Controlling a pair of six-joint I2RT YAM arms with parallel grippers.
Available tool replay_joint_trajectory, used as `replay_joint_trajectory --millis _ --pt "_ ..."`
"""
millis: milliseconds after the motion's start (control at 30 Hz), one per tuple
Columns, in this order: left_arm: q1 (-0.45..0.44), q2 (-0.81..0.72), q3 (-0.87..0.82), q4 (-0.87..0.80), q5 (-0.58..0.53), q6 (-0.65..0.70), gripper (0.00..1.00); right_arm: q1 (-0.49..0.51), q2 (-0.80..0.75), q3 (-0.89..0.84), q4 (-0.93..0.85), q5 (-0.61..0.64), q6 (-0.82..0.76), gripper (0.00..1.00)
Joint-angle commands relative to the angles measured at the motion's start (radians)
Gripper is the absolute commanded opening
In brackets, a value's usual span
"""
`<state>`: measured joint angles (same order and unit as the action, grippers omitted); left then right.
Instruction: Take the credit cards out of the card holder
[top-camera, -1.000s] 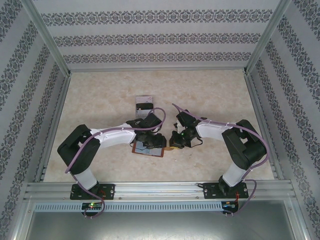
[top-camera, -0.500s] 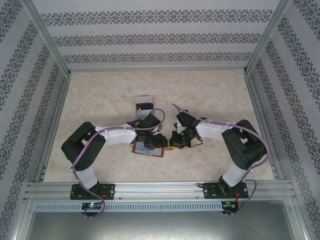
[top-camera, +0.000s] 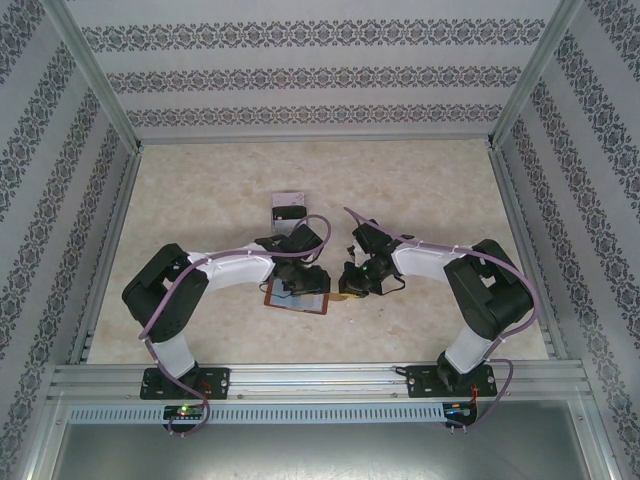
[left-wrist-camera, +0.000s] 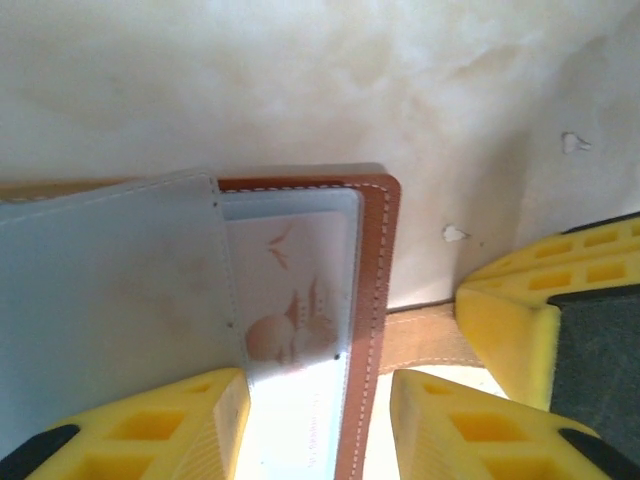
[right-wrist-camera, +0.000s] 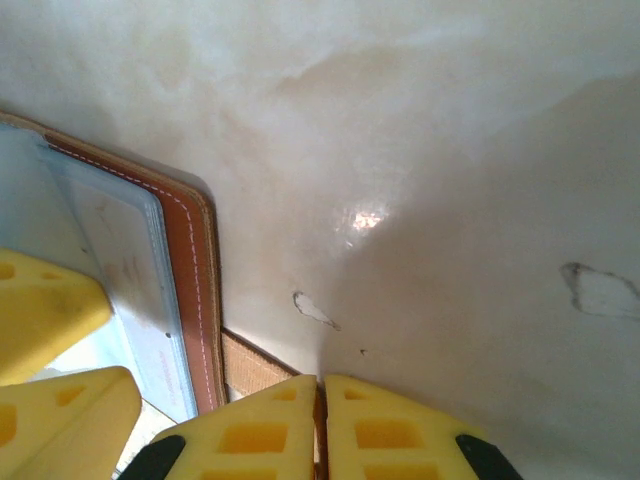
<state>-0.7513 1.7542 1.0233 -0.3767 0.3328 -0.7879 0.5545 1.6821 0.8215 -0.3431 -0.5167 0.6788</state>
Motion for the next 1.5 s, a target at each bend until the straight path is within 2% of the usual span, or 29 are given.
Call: replay_joint_trajectory --millis 0,367,567,767,1133,1467 --pt "-0.007 0.02 0.036 -0.198 -0.15 0.046 0.48 0.013 -0.023 -0.015 -0.017 0.021 0.007 0.1" --pt "-0.065 0.071 0.175 -0.434 -0.373 0.086 0.61 0.013 -0.025 -0.015 -0.021 0.02 0.004 0.11" --pt "-0.083 0.076 0.231 -0.528 -0.466 0.097 0.64 0.013 -0.03 -0.019 -0.02 0.022 0.003 0.11" --pt "-0.083 0.068 0.241 -0.569 -0.513 0.115 0.65 0.009 -0.035 -0.019 -0.024 0.025 -0.001 0.11" --pt "-0.06 0.068 0.19 -0.573 -0.513 0.144 0.59 -0.027 -0.051 0.006 -0.1 0.061 -0.057 0.11" --pt "-0.049 0.081 0.117 -0.497 -0.421 0.158 0.59 -0.066 -0.015 0.057 -0.152 0.08 -0.11 0.12"
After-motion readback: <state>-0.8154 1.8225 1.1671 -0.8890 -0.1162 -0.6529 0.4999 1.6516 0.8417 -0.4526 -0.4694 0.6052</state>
